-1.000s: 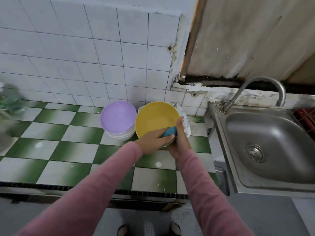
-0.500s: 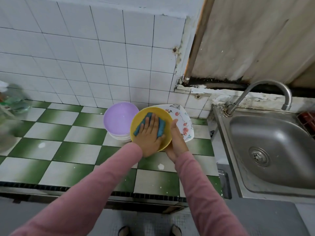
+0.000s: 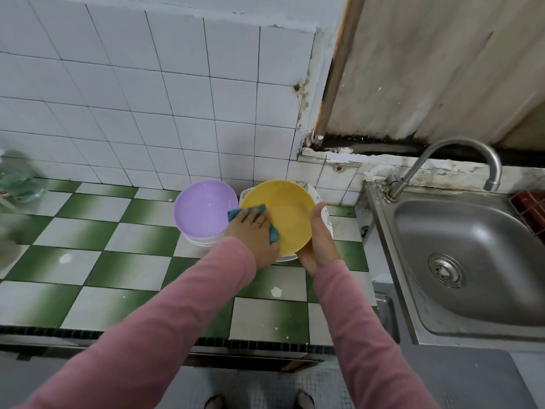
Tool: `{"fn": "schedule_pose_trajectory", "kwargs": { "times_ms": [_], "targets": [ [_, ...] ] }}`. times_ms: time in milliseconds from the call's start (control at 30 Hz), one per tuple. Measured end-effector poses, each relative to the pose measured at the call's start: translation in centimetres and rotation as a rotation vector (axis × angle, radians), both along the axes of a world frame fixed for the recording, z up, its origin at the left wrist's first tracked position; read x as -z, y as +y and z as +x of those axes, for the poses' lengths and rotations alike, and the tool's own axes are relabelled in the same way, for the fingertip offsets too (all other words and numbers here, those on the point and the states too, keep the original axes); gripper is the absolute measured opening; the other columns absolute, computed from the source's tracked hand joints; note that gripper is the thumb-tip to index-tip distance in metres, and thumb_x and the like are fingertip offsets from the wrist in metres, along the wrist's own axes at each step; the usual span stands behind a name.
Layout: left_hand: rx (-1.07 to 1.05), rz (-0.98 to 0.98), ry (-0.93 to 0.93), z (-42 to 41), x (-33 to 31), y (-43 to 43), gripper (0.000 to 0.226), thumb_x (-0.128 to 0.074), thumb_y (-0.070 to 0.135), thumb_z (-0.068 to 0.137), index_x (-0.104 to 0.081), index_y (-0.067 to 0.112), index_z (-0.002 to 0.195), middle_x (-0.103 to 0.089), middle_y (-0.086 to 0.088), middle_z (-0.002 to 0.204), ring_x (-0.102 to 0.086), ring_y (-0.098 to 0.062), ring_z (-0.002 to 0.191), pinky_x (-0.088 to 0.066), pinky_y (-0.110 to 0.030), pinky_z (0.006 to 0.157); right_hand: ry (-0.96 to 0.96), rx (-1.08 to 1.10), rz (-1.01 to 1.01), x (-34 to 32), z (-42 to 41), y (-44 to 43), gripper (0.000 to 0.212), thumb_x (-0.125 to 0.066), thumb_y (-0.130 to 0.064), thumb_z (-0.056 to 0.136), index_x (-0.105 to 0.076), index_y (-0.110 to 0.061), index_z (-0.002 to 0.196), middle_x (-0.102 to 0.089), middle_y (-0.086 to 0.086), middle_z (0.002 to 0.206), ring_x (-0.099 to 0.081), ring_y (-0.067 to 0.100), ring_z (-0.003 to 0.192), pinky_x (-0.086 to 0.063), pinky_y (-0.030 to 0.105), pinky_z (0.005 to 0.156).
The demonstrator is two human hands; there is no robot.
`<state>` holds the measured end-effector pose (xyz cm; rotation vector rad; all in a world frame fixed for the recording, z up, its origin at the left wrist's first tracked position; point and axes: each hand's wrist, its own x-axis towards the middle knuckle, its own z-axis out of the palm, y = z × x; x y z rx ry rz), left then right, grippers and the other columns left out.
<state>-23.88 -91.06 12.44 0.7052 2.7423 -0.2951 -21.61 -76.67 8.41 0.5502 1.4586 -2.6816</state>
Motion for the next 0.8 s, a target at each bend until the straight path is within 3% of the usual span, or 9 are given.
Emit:
{"fn": "schedule_pose_trajectory", "kwargs": {
  "times_ms": [133,267,333,467,533,600,667,733,800],
  "targets": [
    [-0.038,0.061,0.100,-0.6,2.2,-0.3,0.069,-0.015,0.036,0.101,0.023,0.007,0.150,0.028,-0.007,0.160,0.025,-0.025,0.147,0.020,-0.038,0.116,0.027,-0.060,-0.094,0.6,1.0,-1.2,0.083,-0.047,-0.071,0.081,-0.048,-0.016,0.143,-0.062,0.012,0.136,-0.060,0.030,0.125,-0.042,0.056,0.109],
    [-0.069,0.268,0.075,-0.6,3.4,0.2,0.071,0.007,0.047,0.088,0.034,0.009,0.141,0.037,-0.008,0.153,0.029,-0.028,0.145,0.021,-0.039,0.117,0.002,-0.106,-0.097,0.6,0.9,-1.7,0.086,-0.048,-0.077,0.077,-0.048,-0.024,0.145,-0.062,0.008,0.137,-0.058,0.031,0.127,-0.043,0.062,0.106],
    [-0.038,0.374,-0.029,-0.8,3.1,0.9,0.067,-0.008,0.045,0.101,0.034,0.011,0.141,0.041,-0.003,0.147,0.033,-0.022,0.141,0.022,-0.035,0.114,-0.046,-0.120,-0.100,0.7,0.6,-1.8,0.095,-0.053,-0.083,0.069,-0.046,-0.029,0.146,-0.062,0.007,0.137,-0.059,0.031,0.125,-0.047,0.062,0.100],
    [0.034,0.615,-0.344,-0.5,1.6,1.7,0.067,-0.029,0.029,0.106,0.018,0.020,0.152,0.025,0.001,0.160,0.018,-0.018,0.149,0.011,-0.029,0.118,-0.122,-0.054,-0.149,1.3,0.1,-1.9,0.101,-0.060,-0.083,0.061,-0.046,-0.028,0.145,-0.064,0.010,0.133,-0.063,0.032,0.120,-0.048,0.061,0.100],
    [-0.009,0.697,-0.555,0.0,0.6,1.6,0.059,-0.033,0.027,0.106,-0.002,0.026,0.156,-0.002,0.009,0.162,-0.005,-0.014,0.150,-0.001,-0.025,0.116,-0.160,0.009,-0.141,1.8,-0.3,-1.4,0.105,-0.064,-0.084,0.057,-0.048,-0.024,0.142,-0.065,0.012,0.131,-0.065,0.033,0.117,-0.049,0.059,0.101],
    [-0.132,0.607,-0.707,0.2,-0.5,1.1,0.052,-0.037,0.044,0.098,-0.038,0.030,0.148,-0.041,0.010,0.141,-0.038,-0.019,0.132,-0.026,-0.031,0.107,-0.187,0.036,-0.115,2.2,-0.7,-0.6,0.113,-0.069,-0.087,0.051,-0.051,-0.020,0.140,-0.067,0.014,0.127,-0.067,0.035,0.113,-0.051,0.058,0.098],
    [-0.128,0.373,-0.627,-0.4,-0.7,0.4,0.067,-0.031,0.062,0.079,-0.062,0.022,0.122,-0.059,0.001,0.125,-0.052,-0.027,0.113,-0.035,-0.035,0.093,-0.190,0.028,-0.075,2.5,-0.8,0.0,0.119,-0.073,-0.088,0.044,-0.053,-0.017,0.139,-0.068,0.015,0.125,-0.067,0.037,0.111,-0.052,0.060,0.096],
    [-0.027,0.077,-0.462,-1.0,0.3,0.0,0.073,-0.023,0.065,0.085,-0.052,0.022,0.137,-0.046,-0.002,0.148,-0.045,-0.032,0.129,-0.030,-0.041,0.105,-0.180,0.029,-0.024,2.6,-0.8,0.2,0.121,-0.072,-0.089,0.041,-0.054,-0.019,0.137,-0.070,0.013,0.122,-0.069,0.037,0.108,-0.053,0.063,0.091],
    [0.009,-0.069,-0.305,-1.1,1.7,0.0,0.070,-0.015,0.056,0.096,-0.021,0.019,0.156,-0.016,-0.002,0.164,-0.019,-0.031,0.148,-0.011,-0.047,0.118,-0.190,0.026,-0.007,2.5,-0.8,0.0,0.121,-0.070,-0.091,0.039,-0.054,-0.023,0.137,-0.071,0.011,0.120,-0.070,0.036,0.106,-0.053,0.065,0.088]
  ]
}}
